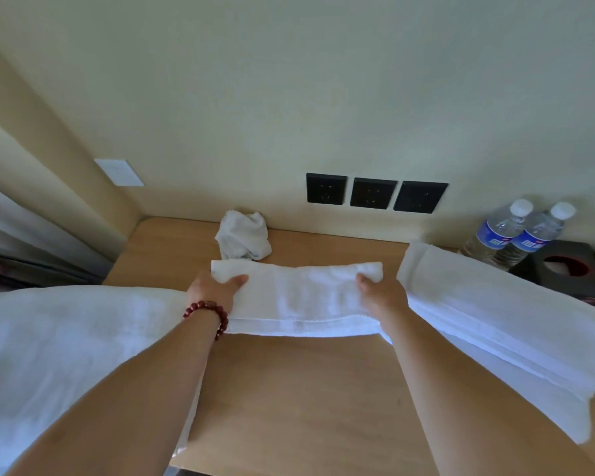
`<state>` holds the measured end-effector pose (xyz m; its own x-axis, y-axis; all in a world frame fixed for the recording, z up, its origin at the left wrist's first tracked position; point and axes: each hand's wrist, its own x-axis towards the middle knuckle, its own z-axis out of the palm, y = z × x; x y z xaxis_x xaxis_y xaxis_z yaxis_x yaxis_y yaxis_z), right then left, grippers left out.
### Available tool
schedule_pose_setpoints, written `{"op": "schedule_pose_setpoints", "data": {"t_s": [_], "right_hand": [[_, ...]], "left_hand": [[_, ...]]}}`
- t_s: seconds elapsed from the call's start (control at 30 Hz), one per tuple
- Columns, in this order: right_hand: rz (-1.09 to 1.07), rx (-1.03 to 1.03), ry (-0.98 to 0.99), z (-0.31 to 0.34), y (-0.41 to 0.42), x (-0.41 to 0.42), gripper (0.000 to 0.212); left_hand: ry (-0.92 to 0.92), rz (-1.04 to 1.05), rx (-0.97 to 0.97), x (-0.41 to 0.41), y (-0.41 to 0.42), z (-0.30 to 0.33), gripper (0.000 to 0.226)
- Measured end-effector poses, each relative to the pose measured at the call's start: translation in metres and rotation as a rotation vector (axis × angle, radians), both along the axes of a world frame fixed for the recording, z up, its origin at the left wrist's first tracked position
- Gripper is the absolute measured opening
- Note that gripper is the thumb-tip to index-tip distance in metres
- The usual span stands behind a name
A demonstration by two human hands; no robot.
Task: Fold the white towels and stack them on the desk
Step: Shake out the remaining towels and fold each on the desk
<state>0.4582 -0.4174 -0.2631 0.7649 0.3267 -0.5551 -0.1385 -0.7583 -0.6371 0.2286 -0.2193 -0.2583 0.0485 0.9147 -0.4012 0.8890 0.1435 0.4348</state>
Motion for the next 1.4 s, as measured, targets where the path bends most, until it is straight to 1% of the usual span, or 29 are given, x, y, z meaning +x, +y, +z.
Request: {"op": "schedule_pose_setpoints", "data": {"t_s": [0.13,0.27,0.4,0.57,0.7,0.83,0.97,1.03,1.1,1.17,1.23,1.3,1.4], "right_hand": [[0.017,0.054,-0.092,0.026,0.008,0.009,0.067],[-0.011,0.084,-0.17,0.049,0.002,0.028,0.067],[-0.067,0.07,-0.216,0.067,-0.021,0.055,0.071],[-0.15,0.044,-0.263,0.074,-0.067,0.091,0.074],[-0.228,0.046,-0.266,0.072,-0.107,0.12,0.068],[-0.284,0.03,-0.267,0.071,-0.144,0.146,0.06],[-0.341,0.0,-0.278,0.068,-0.18,0.163,0.061],[-0.364,-0.024,-0.282,0.066,-0.195,0.169,0.061],[-0.381,-0.054,-0.281,0.063,-0.211,0.175,0.067],[-0.397,-0.081,-0.272,0.06,-0.228,0.18,0.07],[-0.402,-0.094,-0.264,0.056,-0.24,0.183,0.067],[-0.414,-0.109,-0.263,0.052,-0.251,0.185,0.066],[-0.425,-0.152,-0.246,0.046,-0.262,0.186,0.07]], "left_hand": [[-0.06,-0.026,0.076,0.012,0.011,0.033,0.082],[-0.126,-0.043,0.115,0.035,0.014,0.062,0.085],[-0.212,-0.098,0.144,0.07,0.001,0.081,0.083],[-0.241,-0.194,0.135,0.123,-0.034,0.095,0.072],[-0.309,-0.247,0.109,0.165,-0.059,0.095,0.074],[-0.315,-0.322,0.108,0.205,-0.084,0.095,0.065],[-0.312,-0.378,0.087,0.239,-0.109,0.088,0.074],[-0.319,-0.397,0.076,0.252,-0.122,0.085,0.07],[-0.326,-0.422,0.066,0.264,-0.136,0.081,0.067],[-0.323,-0.446,0.051,0.276,-0.149,0.075,0.076],[-0.314,-0.462,0.034,0.285,-0.16,0.07,0.083],[-0.312,-0.474,0.012,0.292,-0.169,0.064,0.082],[-0.278,-0.501,0.008,0.3,-0.18,0.059,0.08]]}}
